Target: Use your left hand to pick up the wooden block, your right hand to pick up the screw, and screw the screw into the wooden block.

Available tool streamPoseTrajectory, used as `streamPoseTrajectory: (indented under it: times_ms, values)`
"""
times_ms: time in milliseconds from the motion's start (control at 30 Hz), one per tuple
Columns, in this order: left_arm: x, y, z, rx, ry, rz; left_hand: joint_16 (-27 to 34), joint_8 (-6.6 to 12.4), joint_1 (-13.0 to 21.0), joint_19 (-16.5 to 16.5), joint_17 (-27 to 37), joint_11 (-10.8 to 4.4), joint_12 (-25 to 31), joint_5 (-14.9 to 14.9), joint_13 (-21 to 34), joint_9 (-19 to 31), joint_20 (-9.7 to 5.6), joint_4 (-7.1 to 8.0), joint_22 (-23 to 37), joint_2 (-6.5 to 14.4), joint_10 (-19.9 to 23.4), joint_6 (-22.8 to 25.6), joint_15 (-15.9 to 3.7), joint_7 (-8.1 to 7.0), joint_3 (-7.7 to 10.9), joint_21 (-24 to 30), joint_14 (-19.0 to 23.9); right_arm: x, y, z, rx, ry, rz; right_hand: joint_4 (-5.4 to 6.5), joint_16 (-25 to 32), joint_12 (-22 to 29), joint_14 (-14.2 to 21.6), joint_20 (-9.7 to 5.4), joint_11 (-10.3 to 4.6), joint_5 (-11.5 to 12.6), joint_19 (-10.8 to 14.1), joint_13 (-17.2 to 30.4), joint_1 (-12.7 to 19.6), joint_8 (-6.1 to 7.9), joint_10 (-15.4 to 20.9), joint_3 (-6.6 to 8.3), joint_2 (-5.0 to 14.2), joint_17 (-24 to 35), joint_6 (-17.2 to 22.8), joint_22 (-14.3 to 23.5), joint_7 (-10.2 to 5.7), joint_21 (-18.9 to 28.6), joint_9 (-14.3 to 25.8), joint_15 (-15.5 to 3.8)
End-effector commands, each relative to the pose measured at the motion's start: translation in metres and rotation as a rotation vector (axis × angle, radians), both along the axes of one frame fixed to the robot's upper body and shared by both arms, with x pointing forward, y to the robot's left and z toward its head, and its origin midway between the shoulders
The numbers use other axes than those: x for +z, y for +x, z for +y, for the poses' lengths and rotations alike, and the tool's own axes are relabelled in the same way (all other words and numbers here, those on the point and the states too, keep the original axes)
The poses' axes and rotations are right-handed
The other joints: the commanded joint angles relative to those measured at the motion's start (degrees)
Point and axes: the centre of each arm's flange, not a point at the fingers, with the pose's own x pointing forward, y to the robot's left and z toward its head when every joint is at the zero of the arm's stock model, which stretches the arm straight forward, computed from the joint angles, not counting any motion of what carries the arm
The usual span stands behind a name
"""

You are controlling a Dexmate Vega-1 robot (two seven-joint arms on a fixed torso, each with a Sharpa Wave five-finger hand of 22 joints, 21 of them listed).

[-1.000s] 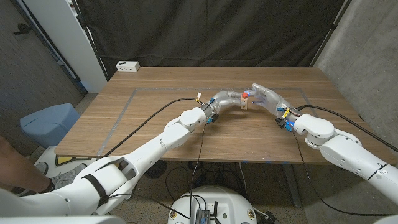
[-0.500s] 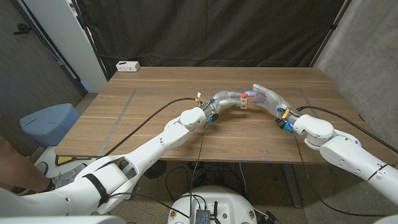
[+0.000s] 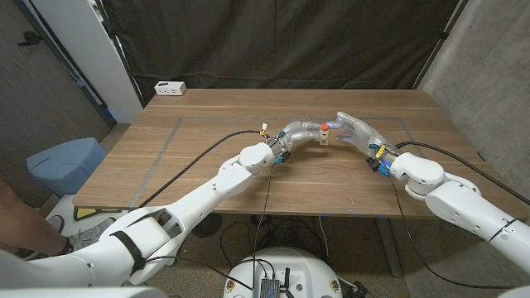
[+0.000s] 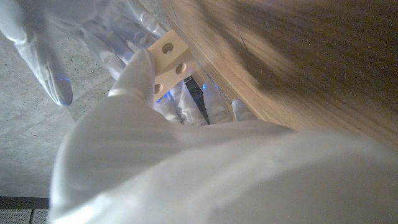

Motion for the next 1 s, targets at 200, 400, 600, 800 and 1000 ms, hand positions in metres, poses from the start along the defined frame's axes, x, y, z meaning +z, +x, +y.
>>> streamPoseTrajectory:
  times_ms: [200,400,600,800,1000]
  values:
    - [0.0,-0.002,0.0,-0.002,0.0,-0.003,0.2,0.23,-4.6,0.5,0.1,0.07,2.9,0.3,8.2,0.1,0.04,3.97,0.1,5.6,0.7,1.9,-2.77,1.52,4.27,0.4,0.4,-0.003,-0.007,-0.002,-0.012,-0.003,0.005,0.03,0.4,0.6,-1.3,-0.02,-0.06,0.5,0.6,0.1,0.2,0.44,0.7,0.51,0.43,0.0,1.3,0.1,0.37,0.3,0.3,-0.48]
    - [0.0,-0.003,0.0,-0.004,0.003,-0.003,0.1,0.25,-4.6,0.5,0.1,0.07,2.9,0.3,8.2,0.1,0.01,3.96,0.1,5.6,0.7,2.0,-2.83,1.48,4.3,0.4,0.5,-0.004,-0.01,-0.003,-0.014,-0.003,0.004,0.01,0.5,0.6,-0.9,-0.05,-0.02,0.5,0.8,0.1,0.3,0.65,1.3,0.55,0.45,0.0,2.2,0.1,0.51,0.3,0.3,-0.47]
    - [-0.001,-0.004,-0.001,-0.004,0.005,-0.004,0.1,0.25,-4.7,0.5,0.1,0.1,3.0,0.3,8.2,0.1,0.02,3.97,0.1,5.6,0.7,2.0,-2.75,1.49,4.3,0.4,0.5,-0.006,-0.013,-0.005,-0.018,-0.001,0.007,-0.03,0.5,0.7,-0.5,-0.15,-0.18,0.6,1.0,0.1,0.3,1.01,2.0,0.62,0.5,0.0,3.5,0.1,0.62,0.3,0.3,-0.65]
    - [-0.001,-0.005,-0.001,-0.003,0.006,0.0,0.2,0.23,-4.7,0.5,0.1,0.0,3.0,0.3,8.3,0.1,0.01,3.97,0.1,5.6,0.6,1.9,-2.77,1.52,4.32,0.4,0.5,-0.007,-0.015,-0.005,-0.011,-0.009,0.005,-0.07,0.5,0.7,-0.2,-0.29,-0.15,0.6,1.4,0.1,0.4,1.37,2.7,0.69,0.55,-0.1,4.8,0.1,1.0,0.4,0.3,-0.75]
    - [-0.002,-0.005,-0.002,-0.002,0.007,0.001,0.1,0.23,-4.6,0.5,0.1,0.03,3.0,0.3,8.2,0.1,0.08,3.91,0.1,5.6,0.7,1.9,-2.72,1.55,4.36,0.4,0.5,-0.007,-0.015,-0.005,0.008,-0.016,0.009,-0.08,0.6,0.7,0.1,-0.25,-0.08,0.6,1.5,0.1,0.4,1.51,3.2,0.7,0.52,0.0,5.5,0.1,1.09,0.3,0.3,-0.83]
